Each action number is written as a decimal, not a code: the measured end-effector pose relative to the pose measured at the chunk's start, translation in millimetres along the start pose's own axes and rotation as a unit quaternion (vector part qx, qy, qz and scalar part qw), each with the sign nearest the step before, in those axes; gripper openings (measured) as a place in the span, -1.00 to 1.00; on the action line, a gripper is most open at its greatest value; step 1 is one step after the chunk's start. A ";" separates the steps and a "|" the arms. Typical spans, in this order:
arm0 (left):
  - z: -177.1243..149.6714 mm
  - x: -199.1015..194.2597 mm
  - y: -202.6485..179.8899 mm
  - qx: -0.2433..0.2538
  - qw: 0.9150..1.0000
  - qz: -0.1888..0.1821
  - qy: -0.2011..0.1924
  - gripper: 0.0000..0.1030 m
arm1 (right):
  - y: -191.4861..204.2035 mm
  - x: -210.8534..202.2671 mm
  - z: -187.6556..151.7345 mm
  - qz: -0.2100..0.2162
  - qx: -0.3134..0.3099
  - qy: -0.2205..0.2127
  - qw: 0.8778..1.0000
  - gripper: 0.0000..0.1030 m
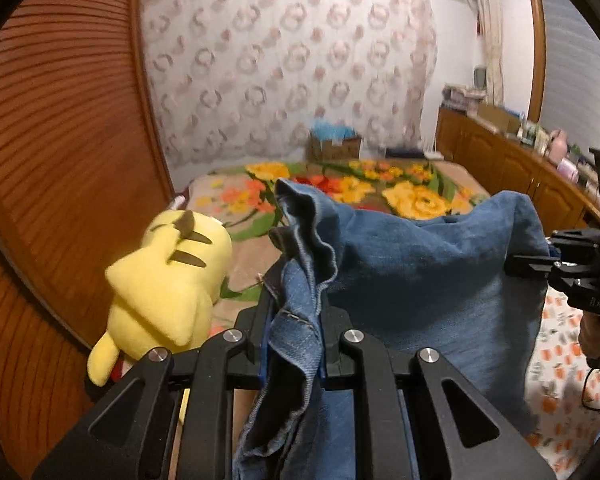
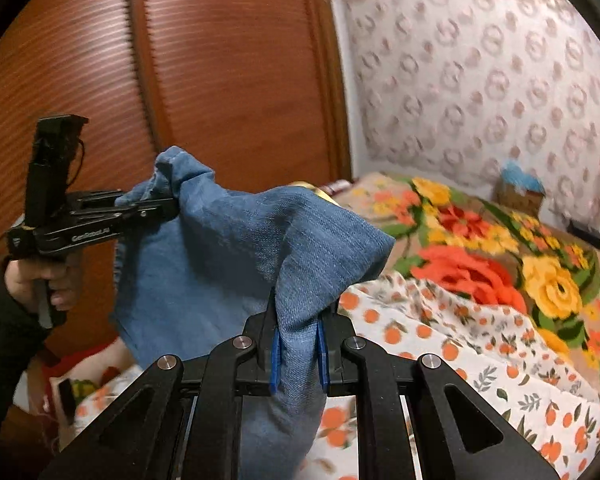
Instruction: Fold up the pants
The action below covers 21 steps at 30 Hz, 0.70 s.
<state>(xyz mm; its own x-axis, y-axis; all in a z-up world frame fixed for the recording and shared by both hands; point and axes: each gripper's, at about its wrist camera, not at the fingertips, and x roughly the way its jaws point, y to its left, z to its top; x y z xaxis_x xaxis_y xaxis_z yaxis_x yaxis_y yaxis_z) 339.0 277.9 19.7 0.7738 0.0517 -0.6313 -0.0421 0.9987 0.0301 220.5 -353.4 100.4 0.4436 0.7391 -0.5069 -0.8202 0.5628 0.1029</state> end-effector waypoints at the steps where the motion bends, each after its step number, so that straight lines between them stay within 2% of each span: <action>1: 1.8 12.7 -1.3 0.003 1.000 0.000 0.006 -0.66 | -6.9 10.7 -0.9 -0.008 0.000 0.008 1.000 -0.73; 4: 4.3 40.7 -3.9 0.002 1.000 -0.001 0.019 -0.65 | -28.5 41.8 -3.9 -0.031 -0.002 0.033 0.999 -0.72; 10: -0.1 72.7 1.8 -0.008 0.999 -0.004 0.045 -0.60 | -54.5 86.8 -3.1 -0.044 0.021 0.058 0.997 -0.68; 14: -5.3 76.7 11.5 -0.023 0.998 0.000 0.055 -0.37 | -48.9 100.1 3.2 -0.056 0.033 0.064 0.996 -0.43; 17: -8.1 69.7 18.2 -0.036 0.998 -0.003 0.051 -0.15 | -48.1 96.8 0.9 -0.065 0.045 0.050 0.996 -0.28; 21: -8.8 52.3 26.6 -0.044 0.999 0.000 0.031 0.01 | -44.4 84.5 2.3 -0.085 0.053 0.031 0.994 -0.22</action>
<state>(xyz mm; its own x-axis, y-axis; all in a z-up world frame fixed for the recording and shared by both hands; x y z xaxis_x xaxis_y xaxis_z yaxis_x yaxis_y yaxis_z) 372.7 307.2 -19.4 0.7330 0.0494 -0.6785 -0.1003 0.9943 -0.0360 295.2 -315.1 55.0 0.5467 0.6079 -0.5758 -0.6908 0.7161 0.0999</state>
